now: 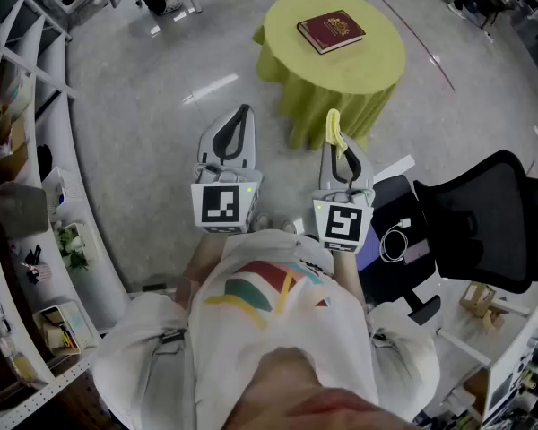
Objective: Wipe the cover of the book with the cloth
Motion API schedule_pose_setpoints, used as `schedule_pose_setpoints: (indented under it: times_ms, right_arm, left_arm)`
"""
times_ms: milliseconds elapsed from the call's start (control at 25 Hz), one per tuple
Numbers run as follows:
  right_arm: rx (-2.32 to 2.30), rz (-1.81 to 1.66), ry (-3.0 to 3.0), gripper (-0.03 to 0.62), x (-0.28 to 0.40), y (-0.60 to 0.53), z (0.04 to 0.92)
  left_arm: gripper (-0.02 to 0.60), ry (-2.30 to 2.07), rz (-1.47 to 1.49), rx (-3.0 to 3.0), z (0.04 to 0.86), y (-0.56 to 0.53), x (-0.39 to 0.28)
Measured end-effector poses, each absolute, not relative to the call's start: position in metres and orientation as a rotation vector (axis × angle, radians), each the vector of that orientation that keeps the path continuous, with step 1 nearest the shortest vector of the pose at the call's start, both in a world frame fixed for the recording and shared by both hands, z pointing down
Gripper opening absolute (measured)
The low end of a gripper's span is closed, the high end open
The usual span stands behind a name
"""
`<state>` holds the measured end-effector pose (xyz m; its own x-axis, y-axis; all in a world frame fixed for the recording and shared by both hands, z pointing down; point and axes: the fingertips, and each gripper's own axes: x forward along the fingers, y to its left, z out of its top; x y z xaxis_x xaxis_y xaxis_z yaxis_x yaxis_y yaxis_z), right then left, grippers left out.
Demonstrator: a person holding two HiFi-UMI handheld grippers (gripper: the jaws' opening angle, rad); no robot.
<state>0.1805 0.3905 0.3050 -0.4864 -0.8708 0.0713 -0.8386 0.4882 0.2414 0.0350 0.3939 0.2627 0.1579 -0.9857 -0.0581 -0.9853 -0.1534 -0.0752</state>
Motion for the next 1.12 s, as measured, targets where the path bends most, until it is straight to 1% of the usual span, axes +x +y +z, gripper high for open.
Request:
schedule_pose_setpoints:
  times_ms: [160, 400, 640, 800, 1120]
  right_arm:
    - [1.430, -0.274, -2.588, 0.028, 0.169, 0.394, 0.302]
    - [1.376, -0.326, -2.616, 0.028, 0.150, 0.400, 0.298]
    - [1.383, -0.287, -2.647, 0.029, 0.144, 0.396, 0.298]
    - [1.359, -0.254, -2.658, 0.029, 0.138, 0.393, 0.304]
    - [1.327, -0.212, -2.641, 0.029, 0.099, 0.397, 0.323]
  left_arm:
    - [0.017, 2.000, 0.067, -2.288, 0.256, 0.395, 0.030]
    - [0.018, 1.920, -0.025, -2.302, 0.258, 0.388, 0.034]
    - [0.015, 1.928, 0.022, -2.349, 0.262, 0.385, 0.028]
    - [0.015, 1.969, 0.034, -2.336, 0.267, 0.379, 0.011]
    - [0.015, 2.035, 0.062, -2.343, 0.281, 0.387, -0.036]
